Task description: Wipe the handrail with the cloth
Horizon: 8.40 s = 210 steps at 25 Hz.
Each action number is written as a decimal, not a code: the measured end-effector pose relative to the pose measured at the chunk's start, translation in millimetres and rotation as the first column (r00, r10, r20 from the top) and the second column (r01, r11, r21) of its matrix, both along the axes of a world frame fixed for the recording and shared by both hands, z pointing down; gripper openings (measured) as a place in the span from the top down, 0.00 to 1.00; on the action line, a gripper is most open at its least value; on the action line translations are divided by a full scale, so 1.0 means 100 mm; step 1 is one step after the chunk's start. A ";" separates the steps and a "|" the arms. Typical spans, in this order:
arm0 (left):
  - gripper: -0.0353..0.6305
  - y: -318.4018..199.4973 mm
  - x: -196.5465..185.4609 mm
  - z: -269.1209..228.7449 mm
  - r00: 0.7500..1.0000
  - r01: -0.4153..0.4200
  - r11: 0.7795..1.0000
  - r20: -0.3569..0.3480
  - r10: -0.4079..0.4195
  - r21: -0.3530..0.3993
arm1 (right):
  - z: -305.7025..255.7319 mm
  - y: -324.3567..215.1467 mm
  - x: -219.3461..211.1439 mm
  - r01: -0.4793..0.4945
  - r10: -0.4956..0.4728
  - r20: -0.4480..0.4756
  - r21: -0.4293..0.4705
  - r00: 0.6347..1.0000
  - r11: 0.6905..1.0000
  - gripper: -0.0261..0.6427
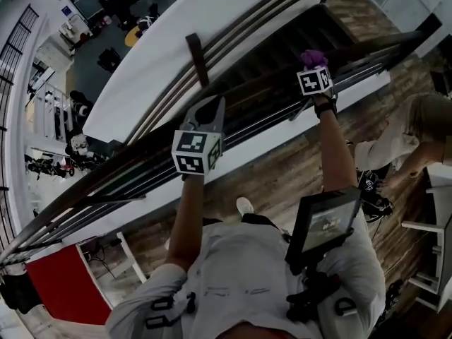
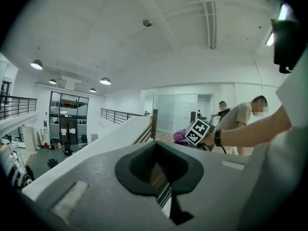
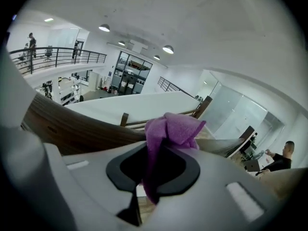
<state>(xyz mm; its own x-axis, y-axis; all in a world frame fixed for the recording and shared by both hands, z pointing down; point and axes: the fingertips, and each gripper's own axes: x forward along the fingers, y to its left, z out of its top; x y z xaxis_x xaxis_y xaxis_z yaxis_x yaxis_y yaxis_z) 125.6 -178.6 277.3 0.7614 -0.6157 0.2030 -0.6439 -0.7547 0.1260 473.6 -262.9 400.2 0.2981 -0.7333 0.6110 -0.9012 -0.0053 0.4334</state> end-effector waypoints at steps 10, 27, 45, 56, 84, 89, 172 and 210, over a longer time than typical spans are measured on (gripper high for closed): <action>0.95 0.10 -0.75 0.03 0.999 -0.009 1.000 -0.043 0.010 0.016 | 0.55 0.76 -1.60 0.140 -0.104 0.373 -0.069 0.922 0.988 0.89; 0.95 0.92 -2.50 -0.15 0.995 -0.041 0.995 -0.088 0.049 0.094 | -0.31 2.03 -4.91 0.247 -0.393 0.372 0.383 0.841 0.890 0.89; 0.95 1.80 -5.90 1.09 0.842 0.540 0.841 0.042 -0.538 -0.031 | 0.83 2.41 -8.46 0.707 -0.737 0.478 0.288 0.478 0.646 0.89; 0.95 2.06 -6.61 1.26 0.702 0.712 0.700 0.056 -0.710 -0.049 | 1.50 1.99 -9.77 0.845 -0.833 0.383 0.198 0.400 0.497 0.89; 0.95 1.23 -4.31 1.38 0.828 0.561 0.816 0.094 -0.553 -0.140 | 1.83 0.97 -7.38 0.760 -0.709 0.323 -0.054 0.627 0.647 0.89; 0.95 1.10 -3.80 1.44 0.862 0.507 0.849 0.115 -0.495 -0.149 | 1.78 0.85 -6.84 0.717 -0.669 0.341 -0.021 0.661 0.697 0.89; 0.95 1.93 -5.38 2.01 0.607 0.783 0.567 0.115 -0.786 -0.256 | 2.09 2.17 -8.10 0.908 -0.803 0.484 0.039 0.349 0.418 0.89; 0.95 1.60 -3.82 2.89 0.847 0.526 0.748 0.171 -0.503 -0.405 | 3.55 1.26 -7.16 0.679 -0.467 0.573 -0.230 0.674 0.697 0.89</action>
